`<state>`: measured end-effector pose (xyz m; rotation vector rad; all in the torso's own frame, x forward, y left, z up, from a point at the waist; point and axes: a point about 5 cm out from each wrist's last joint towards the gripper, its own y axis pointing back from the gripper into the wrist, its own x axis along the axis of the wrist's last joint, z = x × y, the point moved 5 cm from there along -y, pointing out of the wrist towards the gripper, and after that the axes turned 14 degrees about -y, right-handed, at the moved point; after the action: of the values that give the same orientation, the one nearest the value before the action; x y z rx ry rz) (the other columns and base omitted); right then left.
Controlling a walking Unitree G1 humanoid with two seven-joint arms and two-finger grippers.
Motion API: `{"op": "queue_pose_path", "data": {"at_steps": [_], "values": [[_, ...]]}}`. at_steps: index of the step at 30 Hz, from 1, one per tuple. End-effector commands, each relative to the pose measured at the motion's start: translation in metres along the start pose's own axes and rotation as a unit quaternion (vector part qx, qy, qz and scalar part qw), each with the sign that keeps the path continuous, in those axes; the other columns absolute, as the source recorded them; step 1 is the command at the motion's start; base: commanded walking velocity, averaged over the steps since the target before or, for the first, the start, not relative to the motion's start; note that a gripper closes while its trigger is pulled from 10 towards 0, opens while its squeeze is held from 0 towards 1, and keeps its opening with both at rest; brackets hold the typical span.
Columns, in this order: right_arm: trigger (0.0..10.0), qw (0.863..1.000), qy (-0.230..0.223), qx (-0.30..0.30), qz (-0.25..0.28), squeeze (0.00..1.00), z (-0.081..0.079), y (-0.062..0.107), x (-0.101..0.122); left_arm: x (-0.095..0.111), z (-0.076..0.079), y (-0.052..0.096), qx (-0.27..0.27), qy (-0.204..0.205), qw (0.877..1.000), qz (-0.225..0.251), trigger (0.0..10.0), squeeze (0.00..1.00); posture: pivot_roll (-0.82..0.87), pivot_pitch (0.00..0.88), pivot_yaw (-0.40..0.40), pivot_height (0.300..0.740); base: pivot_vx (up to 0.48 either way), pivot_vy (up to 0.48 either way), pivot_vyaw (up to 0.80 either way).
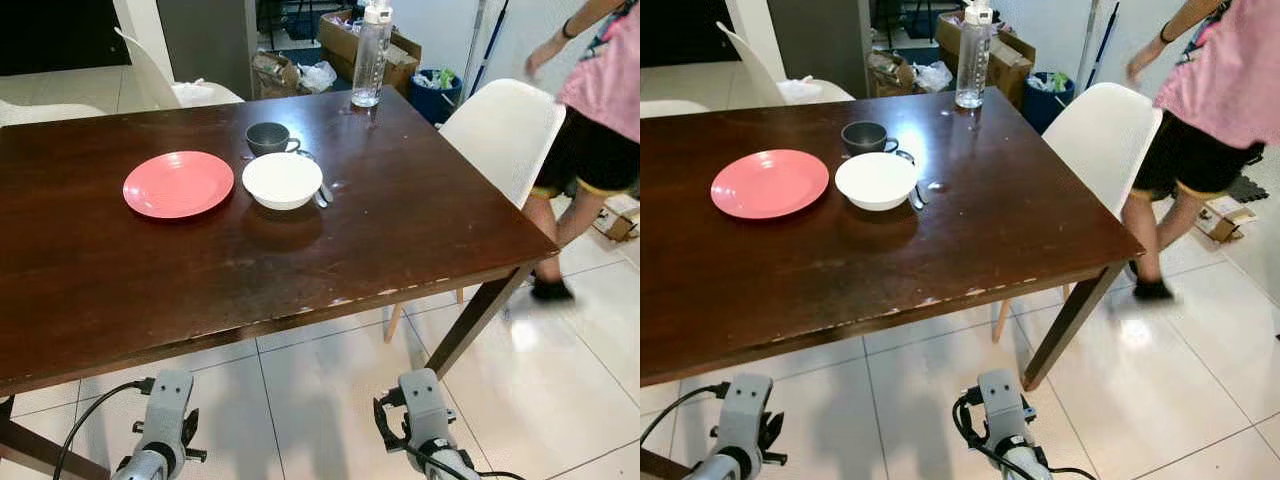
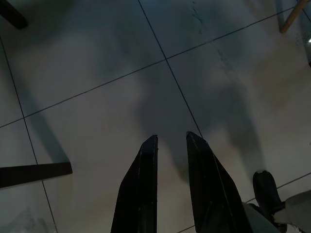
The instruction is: Setting the table
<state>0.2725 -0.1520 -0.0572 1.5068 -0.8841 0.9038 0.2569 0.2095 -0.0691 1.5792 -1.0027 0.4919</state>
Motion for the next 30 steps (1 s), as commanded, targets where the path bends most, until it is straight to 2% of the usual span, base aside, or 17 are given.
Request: {"op": "queue_pose_path", "data": {"at_steps": [1,25,30], "values": [[10.0,1.000,-0.010,-0.006,-0.005,0.00,0.004,0.003,-0.005,-0.010,0.000,0.002,0.000,0.003,1.000,-0.015,10.0,0.00,-0.14,0.000,0.037,0.740,0.000,0.000,0.00],[10.0,1.000,-0.008,0.005,-0.003,0.00,-0.002,0.003,-0.004,-0.025,-0.013,0.010,0.033,0.009,0.999,-0.031,10.0,0.00,-0.13,0.000,0.047,0.740,0.000,0.000,0.00],[10.0,1.000,-0.012,0.002,0.000,0.00,-0.004,0.004,-0.005,-0.025,-0.022,0.012,0.039,0.005,0.999,-0.029,10.0,0.00,-0.13,0.001,0.059,0.740,0.000,0.000,0.00]]}}
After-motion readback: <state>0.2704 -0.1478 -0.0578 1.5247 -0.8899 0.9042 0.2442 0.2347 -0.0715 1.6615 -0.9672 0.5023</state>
